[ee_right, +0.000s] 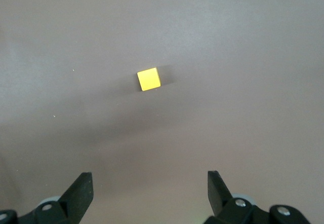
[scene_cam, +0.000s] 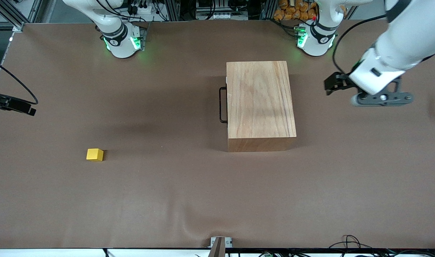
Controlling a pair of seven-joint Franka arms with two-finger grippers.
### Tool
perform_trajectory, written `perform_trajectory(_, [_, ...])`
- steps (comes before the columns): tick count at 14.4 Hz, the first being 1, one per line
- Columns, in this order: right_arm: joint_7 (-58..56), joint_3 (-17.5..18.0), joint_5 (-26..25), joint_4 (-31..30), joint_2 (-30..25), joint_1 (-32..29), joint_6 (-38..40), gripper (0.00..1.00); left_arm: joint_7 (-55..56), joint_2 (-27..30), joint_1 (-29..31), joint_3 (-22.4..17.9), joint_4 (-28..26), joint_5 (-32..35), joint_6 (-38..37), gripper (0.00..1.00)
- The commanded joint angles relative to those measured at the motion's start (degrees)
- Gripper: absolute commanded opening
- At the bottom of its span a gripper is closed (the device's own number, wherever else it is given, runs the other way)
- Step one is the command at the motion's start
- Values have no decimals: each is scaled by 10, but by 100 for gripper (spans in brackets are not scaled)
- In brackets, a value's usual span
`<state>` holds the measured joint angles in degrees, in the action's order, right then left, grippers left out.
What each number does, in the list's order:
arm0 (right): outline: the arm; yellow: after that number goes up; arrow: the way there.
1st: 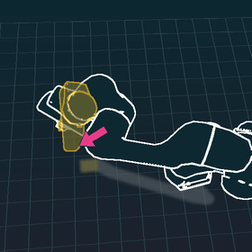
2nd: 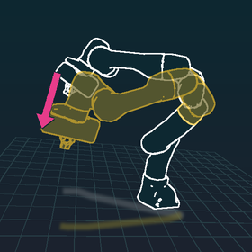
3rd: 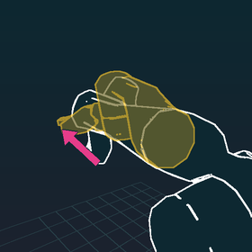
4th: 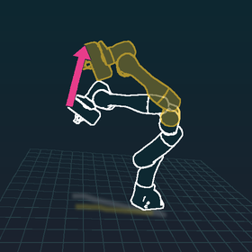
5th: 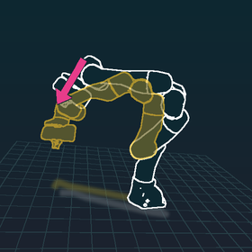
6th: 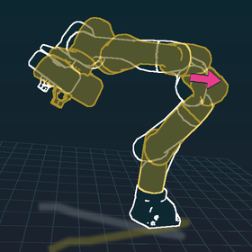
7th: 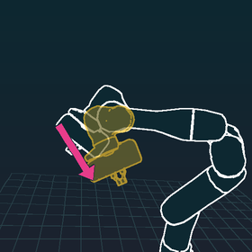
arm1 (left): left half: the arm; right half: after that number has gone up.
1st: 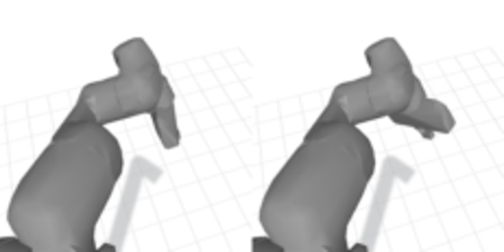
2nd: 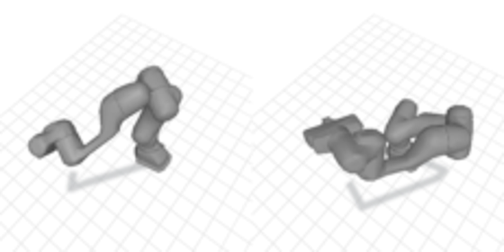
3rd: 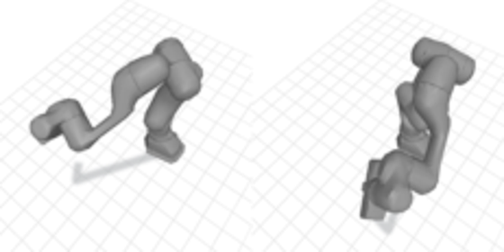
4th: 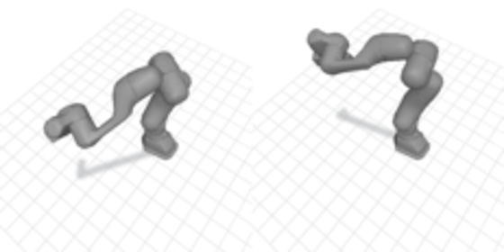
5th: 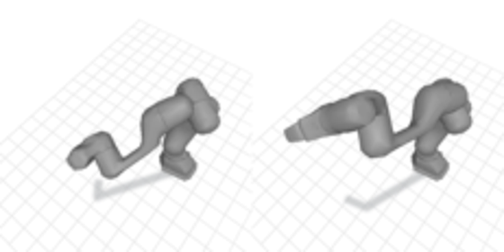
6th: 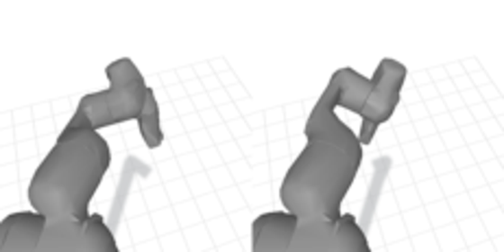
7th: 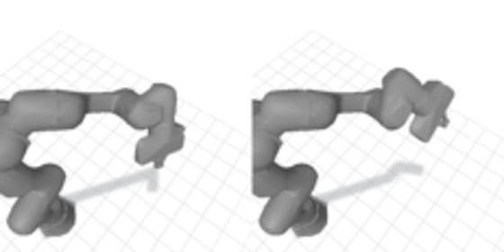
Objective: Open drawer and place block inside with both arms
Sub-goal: 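Reach the left gripper over the box toward the black drawer handle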
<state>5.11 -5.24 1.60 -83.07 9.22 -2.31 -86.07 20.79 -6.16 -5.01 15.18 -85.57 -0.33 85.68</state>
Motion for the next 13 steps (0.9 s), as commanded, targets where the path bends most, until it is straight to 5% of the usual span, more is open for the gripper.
perform_trajectory(1, [10, 2, 10, 18, 10, -8, 6, 100, 66, -24, -29, 13, 10, -7, 20, 100])
perform_trajectory(13, [4, 3, 10, 18, 19, -2, 6, 100, 317, -158, -237, 7, 85, 30, 80, 100])
